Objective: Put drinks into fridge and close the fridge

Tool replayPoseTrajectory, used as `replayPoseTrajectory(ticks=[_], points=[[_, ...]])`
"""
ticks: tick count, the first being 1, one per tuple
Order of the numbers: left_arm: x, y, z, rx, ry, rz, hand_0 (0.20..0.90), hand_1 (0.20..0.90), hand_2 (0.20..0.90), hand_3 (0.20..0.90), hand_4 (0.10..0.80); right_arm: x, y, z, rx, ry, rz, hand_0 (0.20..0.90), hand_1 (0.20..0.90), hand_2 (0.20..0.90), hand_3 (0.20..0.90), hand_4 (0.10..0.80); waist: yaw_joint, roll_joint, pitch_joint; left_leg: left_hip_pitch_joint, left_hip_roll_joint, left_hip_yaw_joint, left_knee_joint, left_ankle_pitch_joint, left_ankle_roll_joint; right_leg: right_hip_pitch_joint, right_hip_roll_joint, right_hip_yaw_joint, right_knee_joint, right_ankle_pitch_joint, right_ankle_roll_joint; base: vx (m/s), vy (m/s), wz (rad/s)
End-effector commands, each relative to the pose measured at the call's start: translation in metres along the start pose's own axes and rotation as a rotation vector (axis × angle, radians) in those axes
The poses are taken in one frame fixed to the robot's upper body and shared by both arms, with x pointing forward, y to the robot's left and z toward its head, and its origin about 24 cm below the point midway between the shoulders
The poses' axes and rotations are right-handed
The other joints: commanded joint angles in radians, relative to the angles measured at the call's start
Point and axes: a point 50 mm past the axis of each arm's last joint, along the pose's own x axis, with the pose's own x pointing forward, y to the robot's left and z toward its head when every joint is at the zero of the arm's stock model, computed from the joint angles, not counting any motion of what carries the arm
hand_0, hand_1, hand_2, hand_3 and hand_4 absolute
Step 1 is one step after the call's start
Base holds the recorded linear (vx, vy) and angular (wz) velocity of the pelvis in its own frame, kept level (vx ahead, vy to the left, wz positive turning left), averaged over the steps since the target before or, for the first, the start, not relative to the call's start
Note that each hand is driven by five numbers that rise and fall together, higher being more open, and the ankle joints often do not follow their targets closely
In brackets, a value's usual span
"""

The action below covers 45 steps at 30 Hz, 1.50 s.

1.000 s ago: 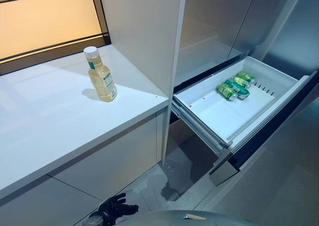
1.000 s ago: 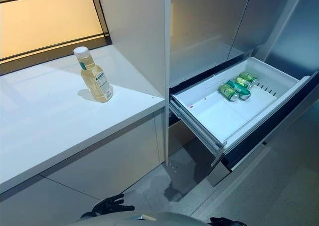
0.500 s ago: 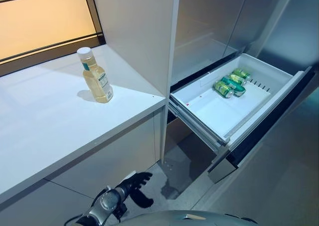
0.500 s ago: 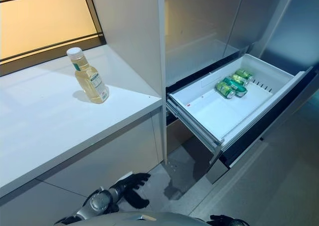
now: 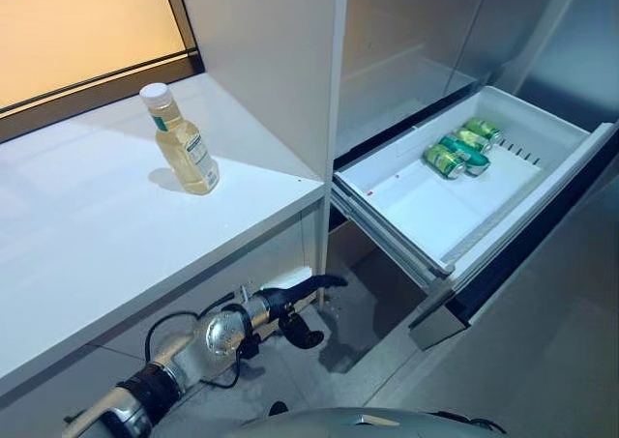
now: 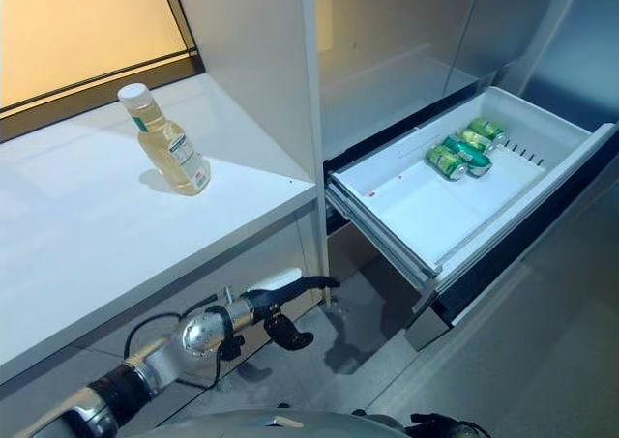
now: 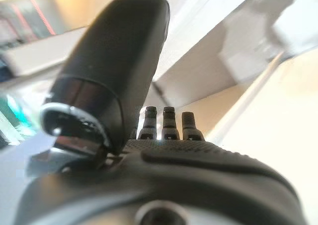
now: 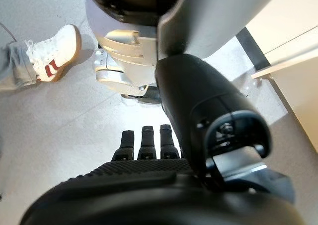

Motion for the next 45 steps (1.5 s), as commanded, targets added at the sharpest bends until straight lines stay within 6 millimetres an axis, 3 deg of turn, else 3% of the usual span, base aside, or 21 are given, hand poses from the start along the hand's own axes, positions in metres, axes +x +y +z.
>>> replayPoseTrajectory(ticks=[1,6,10,17,24,34,45], points=[[0.001,0.064,0.066,0.126,-0.304,0.114,0.900,0.900,0.900,0.900,0.800,0.002,0.014,0.004,0.007,-0.033,0.022,0.900,0.900,0.900,0.900,0.800,0.020,0.011,0.006,-0.015,-0.029,-0.009,0.004,-0.075,0.034,-0.059,-0.030,-0.028,0.037,0.033,0.092,-0.005,-0.016,0.15],[-0.013,0.085,0.102,0.139,-0.470,0.162,0.900,0.900,0.900,0.900,0.800,0.003,0.020,-0.002,0.026,-0.028,0.021,0.900,0.900,0.900,0.900,0.800,0.031,0.009,-0.006,-0.022,-0.031,-0.022,0.004,-0.073,0.035,-0.059,-0.030,-0.034,0.031,0.035,0.091,-0.008,-0.015,0.13],[-0.022,0.095,0.120,0.152,-0.567,0.191,0.900,0.900,0.900,0.900,0.800,0.003,0.023,-0.004,0.038,-0.028,0.023,0.900,0.900,0.900,0.900,0.800,0.037,0.006,-0.011,-0.024,-0.032,-0.030,0.004,-0.073,0.037,-0.058,-0.029,-0.034,0.029,0.036,0.088,-0.004,-0.017,0.07],[-0.038,0.114,0.143,0.086,-0.741,0.286,0.900,0.900,0.900,0.900,0.800,0.003,0.025,-0.002,0.049,-0.029,0.027,0.900,0.900,0.900,0.900,0.800,0.048,0.000,-0.016,-0.027,-0.034,-0.040,0.004,-0.072,0.037,-0.059,-0.027,-0.031,0.027,0.039,0.082,-0.008,-0.008,0.03],[-0.050,0.126,0.159,0.125,-0.855,0.377,0.900,0.900,0.900,0.900,0.800,0.003,0.026,-0.001,0.049,-0.030,0.031,0.900,0.900,0.900,0.900,0.800,0.055,-0.006,-0.022,-0.024,-0.035,-0.048,0.004,-0.073,0.037,-0.056,-0.023,-0.028,0.027,0.037,0.074,-0.005,-0.005,0.02],[-0.062,0.146,0.164,0.053,-0.940,0.570,0.900,0.900,0.900,0.900,0.800,0.003,0.028,0.000,0.040,-0.031,0.036,0.900,0.900,0.900,0.900,0.800,0.054,-0.012,-0.034,-0.018,-0.036,-0.055,0.004,-0.077,0.036,-0.049,-0.019,-0.022,0.025,0.034,0.069,-0.002,-0.003,0.01],[-0.091,0.174,0.148,0.067,-0.895,1.019,0.900,0.900,0.900,0.900,0.800,0.003,0.030,-0.007,0.047,-0.017,0.043,0.900,0.900,0.900,0.900,0.800,0.056,-0.018,-0.045,-0.005,-0.037,-0.061,0.004,-0.082,0.035,-0.037,-0.016,-0.020,0.027,0.023,0.062,0.003,0.000,0.00]])
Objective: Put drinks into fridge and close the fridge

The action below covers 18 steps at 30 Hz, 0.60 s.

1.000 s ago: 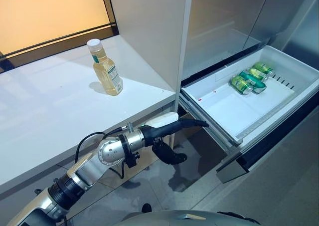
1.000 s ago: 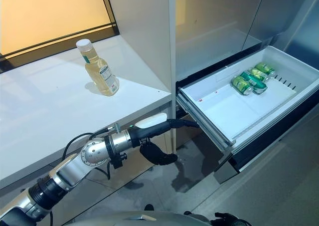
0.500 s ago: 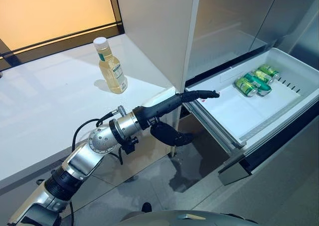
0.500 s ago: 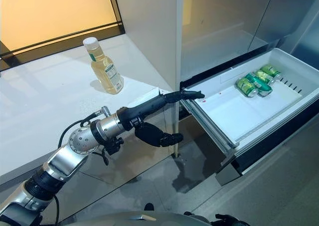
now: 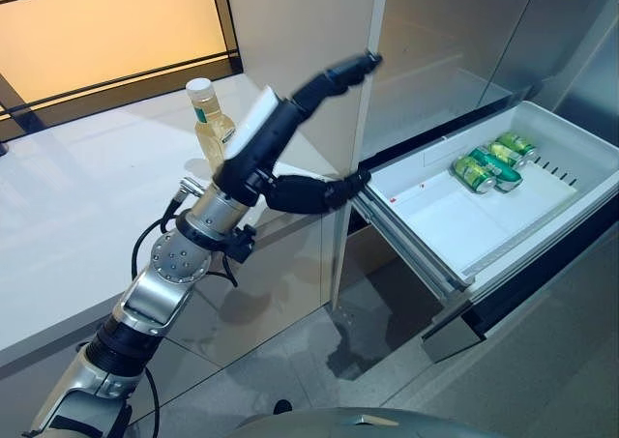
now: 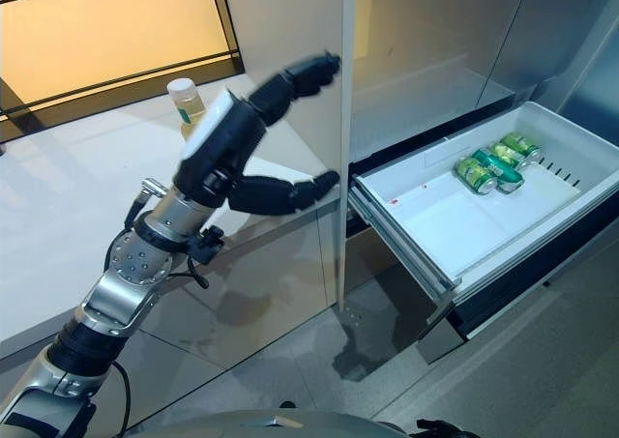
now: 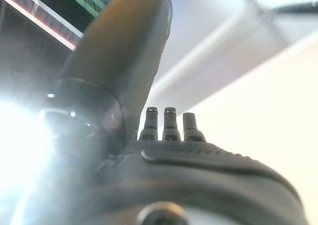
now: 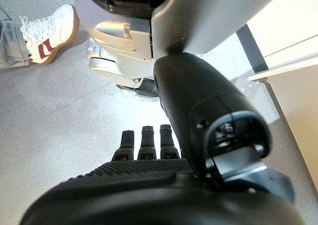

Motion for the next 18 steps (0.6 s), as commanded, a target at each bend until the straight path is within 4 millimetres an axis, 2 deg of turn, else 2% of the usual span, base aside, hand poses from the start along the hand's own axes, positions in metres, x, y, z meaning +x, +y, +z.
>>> replayPoseTrajectory(ticks=[1,8,18], points=[[0.022,0.032,0.034,0.084,-0.240,0.217,0.900,0.900,0.900,0.900,0.800,0.002,0.026,0.007,0.019,-0.025,0.079,0.900,0.900,0.900,0.900,0.800,0.016,-0.017,-0.027,0.009,-0.032,-0.004,0.002,-0.103,0.037,-0.046,-0.018,0.027,0.027,0.022,0.062,0.000,0.000,0.00],[0.016,0.054,0.018,0.164,-0.110,0.358,0.900,0.900,0.900,0.900,0.800,0.002,0.024,0.004,0.018,-0.014,0.077,0.900,0.900,0.900,0.900,0.800,0.013,-0.015,-0.037,0.013,-0.031,-0.005,0.002,-0.103,0.035,-0.041,-0.016,0.030,0.026,0.019,0.061,0.009,0.000,0.00],[-0.001,0.078,-0.022,0.206,0.187,0.484,0.900,0.900,0.900,0.900,0.800,0.002,0.019,0.005,0.012,-0.002,0.070,0.900,0.900,0.900,0.900,0.800,0.009,-0.005,-0.043,0.019,-0.031,-0.002,0.002,-0.102,0.033,-0.037,-0.014,0.032,0.026,0.015,0.060,0.005,0.001,0.00]])
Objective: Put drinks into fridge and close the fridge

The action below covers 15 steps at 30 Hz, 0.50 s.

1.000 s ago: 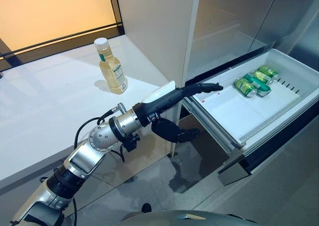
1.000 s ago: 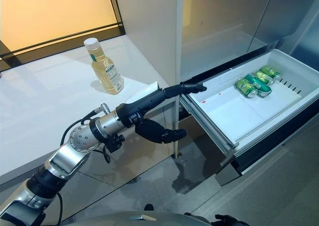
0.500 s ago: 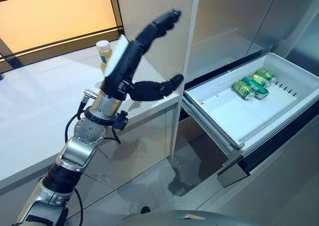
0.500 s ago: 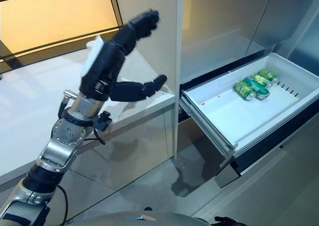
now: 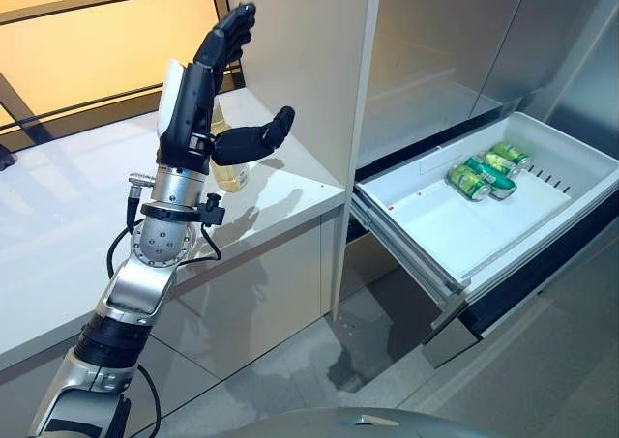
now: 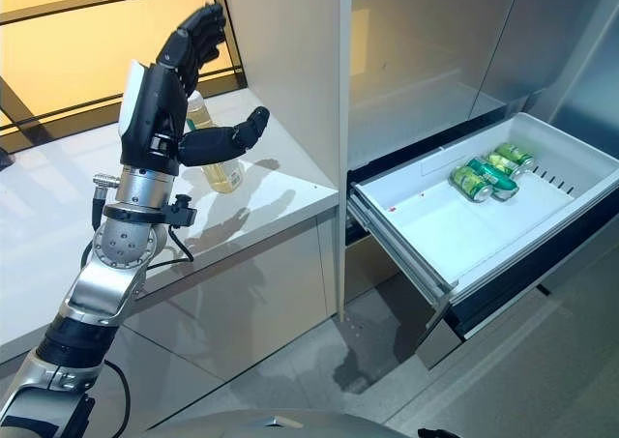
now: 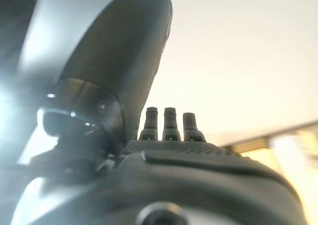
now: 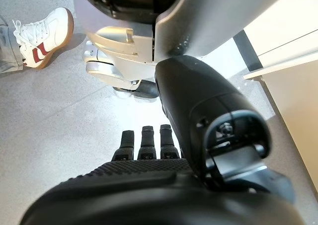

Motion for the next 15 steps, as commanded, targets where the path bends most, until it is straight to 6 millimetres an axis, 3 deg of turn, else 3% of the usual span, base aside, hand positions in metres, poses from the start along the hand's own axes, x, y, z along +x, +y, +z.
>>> replayPoseTrajectory(ticks=[1,6,15], points=[[0.024,0.035,0.022,0.039,-0.118,0.191,0.900,0.900,0.900,0.900,0.800,0.002,0.020,0.013,-0.010,-0.024,0.072,0.900,0.900,0.900,0.900,0.800,0.009,-0.017,-0.004,0.011,-0.030,-0.002,0.002,-0.103,0.033,-0.040,-0.014,0.027,0.027,0.015,0.061,0.034,0.010,-0.01],[0.025,0.044,0.014,0.075,-0.094,0.264,0.900,0.900,0.900,0.900,0.800,0.002,0.019,0.013,-0.014,-0.017,0.070,0.900,0.900,0.900,0.900,0.800,0.006,-0.015,-0.009,0.011,-0.030,0.001,0.002,-0.101,0.031,-0.039,-0.015,0.029,0.025,0.015,0.061,0.006,0.002,0.00],[0.026,0.055,0.018,0.071,-0.127,0.352,0.900,0.900,0.900,0.900,0.800,0.002,0.019,0.011,-0.017,-0.007,0.073,0.900,0.900,0.900,0.900,0.800,0.003,-0.017,-0.014,0.016,-0.029,0.002,0.002,-0.104,0.030,-0.037,-0.014,0.032,0.027,0.013,0.059,0.002,0.000,0.00]])
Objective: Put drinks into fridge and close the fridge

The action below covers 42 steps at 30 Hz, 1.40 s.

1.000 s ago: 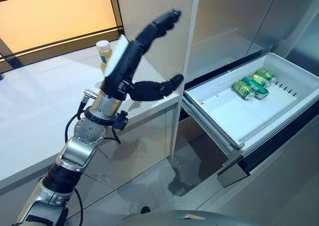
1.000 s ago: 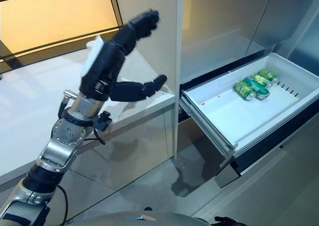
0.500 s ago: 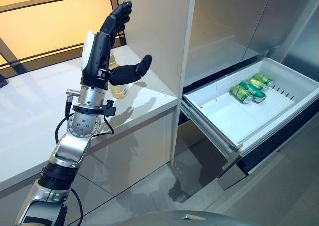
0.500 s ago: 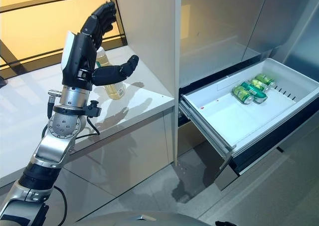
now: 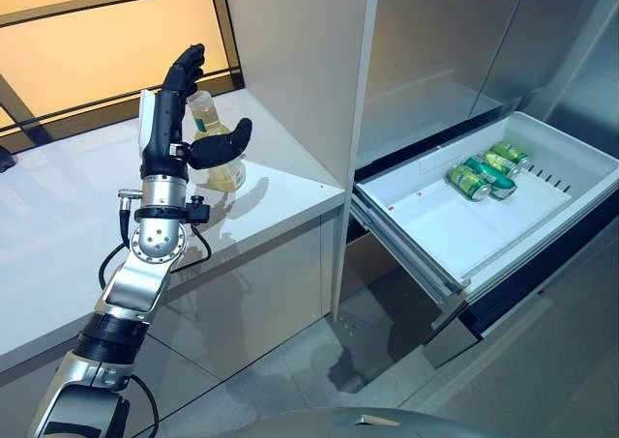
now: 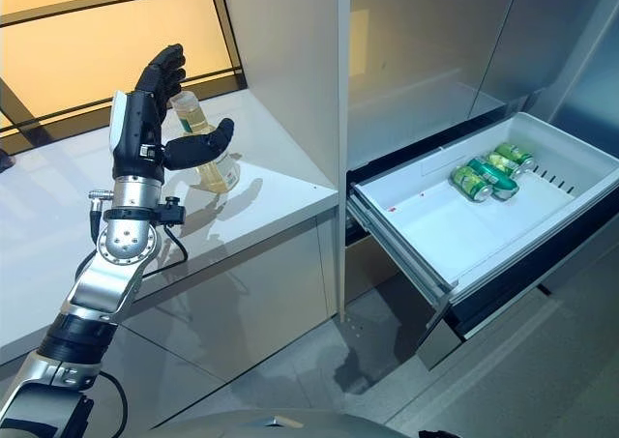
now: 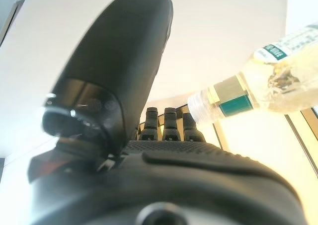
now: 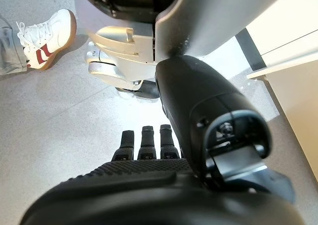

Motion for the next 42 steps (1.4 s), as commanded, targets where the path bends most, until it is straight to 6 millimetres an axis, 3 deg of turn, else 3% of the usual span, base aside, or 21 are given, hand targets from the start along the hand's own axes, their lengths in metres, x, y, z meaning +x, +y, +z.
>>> replayPoseTrajectory(ticks=[1,6,20,32,42], points=[[0.031,0.037,0.044,-0.016,-0.248,0.197,0.900,0.900,0.900,0.900,0.800,0.001,0.019,0.011,-0.018,-0.024,0.072,0.900,0.900,0.900,0.900,0.800,0.003,-0.017,-0.014,0.015,-0.030,-0.005,0.002,-0.103,0.030,-0.036,-0.014,0.027,0.027,0.013,0.059,0.013,0.002,-0.05],[0.031,0.043,0.038,-0.013,-0.212,0.225,0.900,0.900,0.900,0.900,0.800,0.001,0.019,0.011,-0.021,-0.021,0.073,0.900,0.900,0.900,0.900,0.800,0.003,-0.016,-0.016,0.015,-0.030,-0.003,0.002,-0.104,0.028,-0.036,-0.015,0.026,0.027,0.012,0.059,-0.001,0.005,-0.05],[0.030,0.047,-0.002,-0.035,0.040,0.284,0.900,0.900,0.900,0.900,0.800,0.001,0.018,0.015,-0.026,-0.018,0.071,0.900,0.900,0.900,0.900,0.800,-0.003,-0.012,-0.019,0.017,-0.032,-0.001,0.002,-0.103,0.028,-0.036,-0.014,0.028,0.027,0.013,0.061,0.005,0.000,0.00],[0.028,0.035,-0.036,-0.130,0.252,0.251,0.900,0.900,0.900,0.900,0.800,0.001,0.017,0.018,-0.039,-0.014,0.071,0.900,0.900,0.900,0.900,0.800,-0.016,-0.008,-0.023,0.021,-0.032,0.007,0.002,-0.102,0.028,-0.037,-0.013,0.037,0.028,0.017,0.064,0.000,0.000,0.00],[0.026,0.014,-0.053,-0.345,0.381,0.177,0.900,0.900,0.900,0.900,0.800,0.001,0.015,0.020,-0.054,-0.009,0.074,0.900,0.900,0.900,0.900,0.800,-0.029,-0.006,-0.023,0.026,-0.032,0.017,0.002,-0.102,0.029,-0.039,-0.013,0.043,0.030,0.019,0.066,0.008,0.000,-0.02]])
